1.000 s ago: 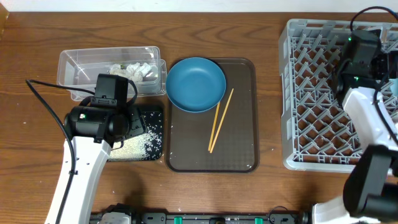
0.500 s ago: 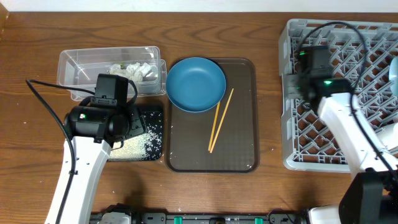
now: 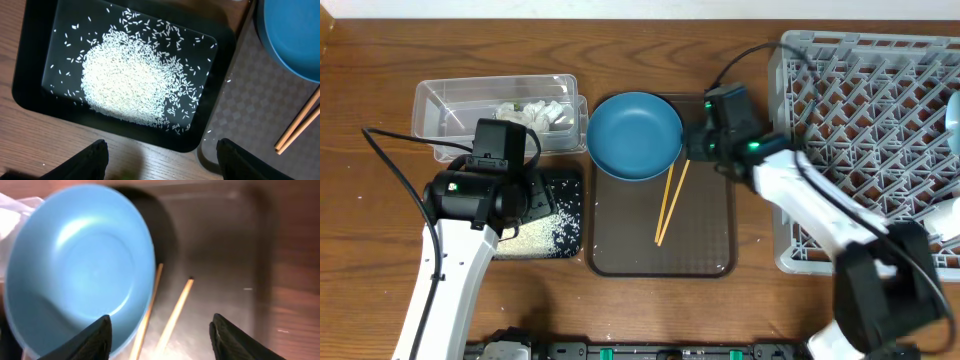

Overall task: Sort waste into correct bins and load items into the dishwasher rack
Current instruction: 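Move the right gripper to the blue plate and grasp its rim, then carry the blue plate right and stand it in the dish rack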

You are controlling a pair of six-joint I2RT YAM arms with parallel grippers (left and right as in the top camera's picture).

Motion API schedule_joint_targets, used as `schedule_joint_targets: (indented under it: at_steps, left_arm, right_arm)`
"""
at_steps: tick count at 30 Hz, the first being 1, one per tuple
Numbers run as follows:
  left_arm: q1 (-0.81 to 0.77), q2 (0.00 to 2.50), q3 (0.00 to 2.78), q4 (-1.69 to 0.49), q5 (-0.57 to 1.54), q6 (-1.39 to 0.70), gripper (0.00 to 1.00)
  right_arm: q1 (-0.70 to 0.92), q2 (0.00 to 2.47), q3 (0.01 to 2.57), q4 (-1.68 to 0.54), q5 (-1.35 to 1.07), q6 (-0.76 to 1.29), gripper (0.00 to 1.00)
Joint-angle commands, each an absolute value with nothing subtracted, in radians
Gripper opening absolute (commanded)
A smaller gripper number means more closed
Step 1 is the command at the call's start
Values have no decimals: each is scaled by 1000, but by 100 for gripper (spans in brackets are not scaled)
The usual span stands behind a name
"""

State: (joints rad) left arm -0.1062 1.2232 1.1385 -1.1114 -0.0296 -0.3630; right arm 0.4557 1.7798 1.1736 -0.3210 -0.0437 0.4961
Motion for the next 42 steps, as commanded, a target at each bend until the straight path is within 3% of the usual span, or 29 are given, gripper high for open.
schedule_joint_targets:
  at_steps: [1, 5, 9, 13, 21, 28, 34, 42]
  left_arm:
    - [-101, 1223, 1136, -1114, -34, -369, 73]
    - [-101, 1223, 1136, -1114, -35, -368, 73]
    - [-101, 1223, 1136, -1114, -34, -369, 73]
    - [-101, 1223, 1136, -1114, -34, -368, 73]
    - [-101, 1223, 1136, -1114, -34, -368, 73]
    - [-101, 1223, 1136, -1114, -34, -368, 73]
    - [-101, 1223, 1136, -1113, -34, -369, 73]
    - [-101, 1223, 1136, -1114, -34, -369, 73]
  right_arm:
    - [491, 1856, 1172, -285, -41, 614, 58]
    - [506, 1927, 1172, -235, -42, 682, 47]
    - [510, 1963, 1172, -227, -46, 725, 15]
    - [500, 1933, 1174, -226, -19, 724, 2]
    - [421, 1700, 1177, -262, 116, 526, 1]
    - [328, 1469, 1177, -290, 548, 119, 1]
    - [215, 1434, 1177, -76, 985, -366, 1]
    - [36, 1496, 1177, 189, 1031, -706, 1]
